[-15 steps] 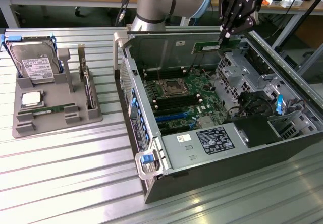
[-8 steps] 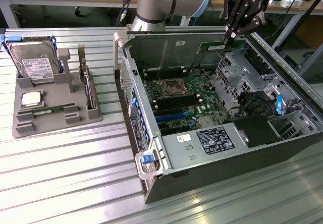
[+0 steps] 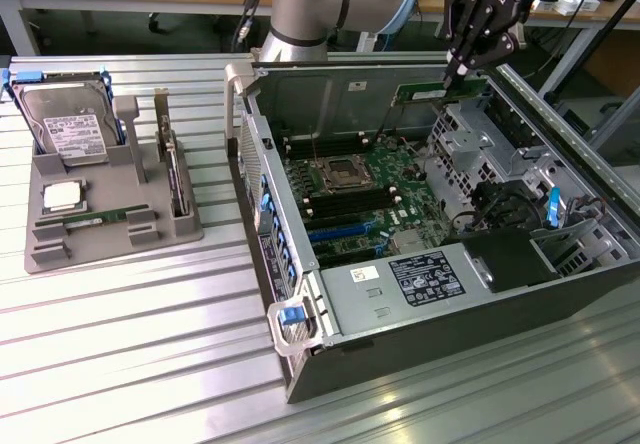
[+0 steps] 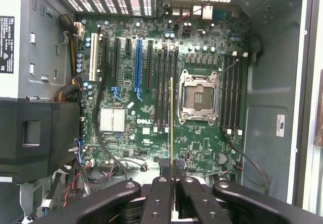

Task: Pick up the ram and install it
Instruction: 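Insert the ram into the slot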

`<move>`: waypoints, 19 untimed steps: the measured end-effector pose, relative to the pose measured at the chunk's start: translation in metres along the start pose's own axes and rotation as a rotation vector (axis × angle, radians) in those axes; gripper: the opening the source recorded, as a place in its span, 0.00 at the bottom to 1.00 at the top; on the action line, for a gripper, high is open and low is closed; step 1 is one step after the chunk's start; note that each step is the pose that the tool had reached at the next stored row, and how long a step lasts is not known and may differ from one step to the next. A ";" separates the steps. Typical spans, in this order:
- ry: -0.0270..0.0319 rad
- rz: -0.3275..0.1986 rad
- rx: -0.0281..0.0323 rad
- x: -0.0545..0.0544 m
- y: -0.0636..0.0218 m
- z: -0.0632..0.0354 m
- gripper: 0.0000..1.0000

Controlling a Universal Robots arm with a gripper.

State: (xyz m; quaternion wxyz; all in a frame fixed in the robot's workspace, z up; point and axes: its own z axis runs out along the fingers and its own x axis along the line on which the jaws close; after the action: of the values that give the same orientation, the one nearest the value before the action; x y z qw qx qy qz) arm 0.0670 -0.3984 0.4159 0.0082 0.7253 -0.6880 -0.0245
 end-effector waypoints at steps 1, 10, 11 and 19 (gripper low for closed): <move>0.0002 0.000 0.0000 0.000 0.0003 0.0010 0.12; 0.0002 0.000 0.0000 0.000 0.0018 0.0158 0.12; 0.0001 0.000 0.0000 0.000 0.0017 0.0174 0.12; 0.0002 0.000 0.0000 0.001 0.0013 0.0270 0.12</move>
State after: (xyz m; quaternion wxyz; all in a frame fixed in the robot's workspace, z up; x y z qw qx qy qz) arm 0.0645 -0.3984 0.3890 0.0083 0.7252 -0.6880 -0.0245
